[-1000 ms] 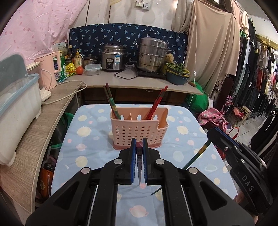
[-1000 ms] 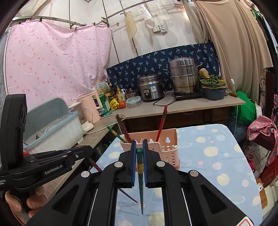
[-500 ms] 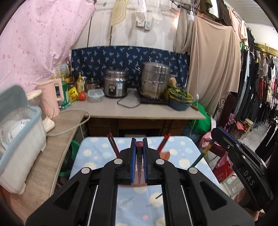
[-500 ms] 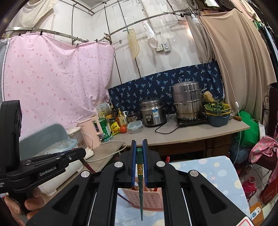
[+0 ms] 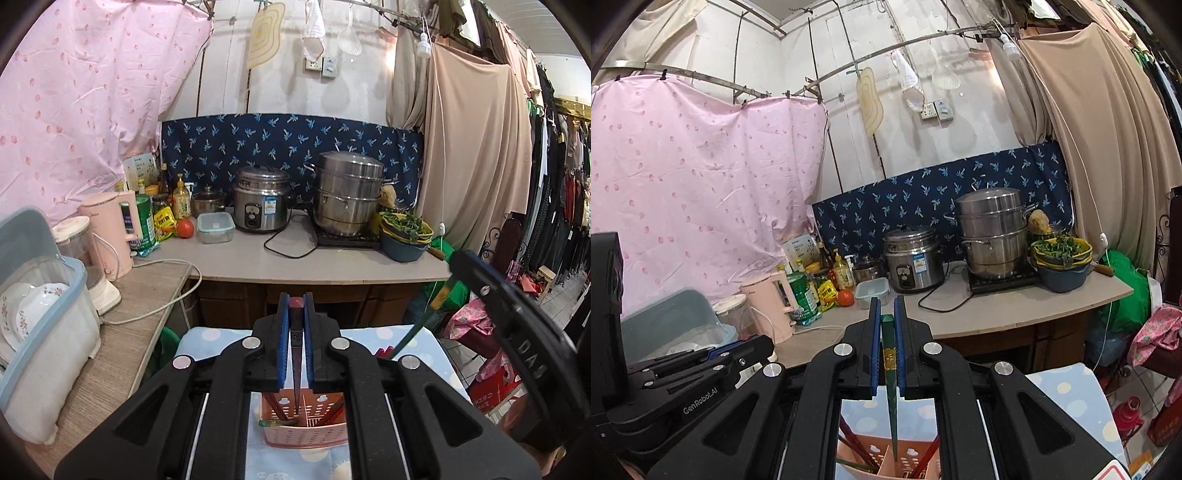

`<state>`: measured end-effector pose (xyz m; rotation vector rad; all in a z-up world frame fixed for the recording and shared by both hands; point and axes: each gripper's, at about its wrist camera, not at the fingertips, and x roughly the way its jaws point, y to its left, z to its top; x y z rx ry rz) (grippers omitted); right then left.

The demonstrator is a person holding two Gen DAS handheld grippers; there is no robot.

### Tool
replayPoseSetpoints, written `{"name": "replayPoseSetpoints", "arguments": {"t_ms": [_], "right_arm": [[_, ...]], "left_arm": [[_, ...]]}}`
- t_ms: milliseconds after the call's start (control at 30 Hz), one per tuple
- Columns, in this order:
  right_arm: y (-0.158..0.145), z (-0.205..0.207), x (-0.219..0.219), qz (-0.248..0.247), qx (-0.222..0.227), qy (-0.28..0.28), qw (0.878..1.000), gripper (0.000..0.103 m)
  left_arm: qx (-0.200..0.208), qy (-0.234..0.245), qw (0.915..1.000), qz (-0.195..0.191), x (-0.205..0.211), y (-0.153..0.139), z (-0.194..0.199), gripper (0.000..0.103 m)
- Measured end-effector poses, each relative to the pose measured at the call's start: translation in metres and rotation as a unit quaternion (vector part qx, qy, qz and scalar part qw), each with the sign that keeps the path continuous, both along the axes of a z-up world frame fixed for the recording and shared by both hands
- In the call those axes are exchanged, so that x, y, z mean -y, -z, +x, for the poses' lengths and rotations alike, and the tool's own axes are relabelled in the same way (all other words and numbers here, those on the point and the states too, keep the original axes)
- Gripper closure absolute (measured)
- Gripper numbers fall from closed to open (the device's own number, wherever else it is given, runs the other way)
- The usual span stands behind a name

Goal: Organize utensils

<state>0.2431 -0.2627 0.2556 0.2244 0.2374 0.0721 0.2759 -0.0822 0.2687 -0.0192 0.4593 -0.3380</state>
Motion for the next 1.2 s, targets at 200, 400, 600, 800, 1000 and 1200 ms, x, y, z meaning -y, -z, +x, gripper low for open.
{"name": "replayPoseSetpoints", "arguments": {"t_ms": [200, 400, 600, 800, 1000, 1200], "right_arm": [[0.044, 0.019, -0.009, -0.009, -0.047, -0.009, 0.999, 0.096], [0.07, 0.032, -0.016, -0.012, -0.083, -0.024, 0.996, 0.096], [0.074, 0.022, -0.016, -0.02, -0.084, -0.024, 0.996, 0.07], [0.066, 0.002, -0.002, -0.011, -0.079, -0.013, 0.997, 0.058], [0.061, -0.025, 0.005, -0.006, -0.084, -0.007, 0.996, 0.052], [0.058, -0.055, 0.006, -0.01, -0.091, 0.004, 0.996, 0.044]], "left_arm": [[-0.029, 0.001, 0.9996, 0.008, 0.007, 0.03, 0.018, 0.096], [-0.048, 0.008, 0.9987, 0.018, 0.014, 0.053, 0.029, 0.096], [-0.045, 0.004, 0.9987, 0.02, 0.017, 0.062, 0.026, 0.091], [-0.04, -0.007, 0.9991, 0.012, 0.006, 0.057, 0.015, 0.063], [-0.035, -0.018, 0.9984, 0.04, 0.005, 0.056, -0.005, 0.052], [-0.039, -0.026, 0.9965, 0.069, 0.003, 0.062, -0.034, 0.044]]}}
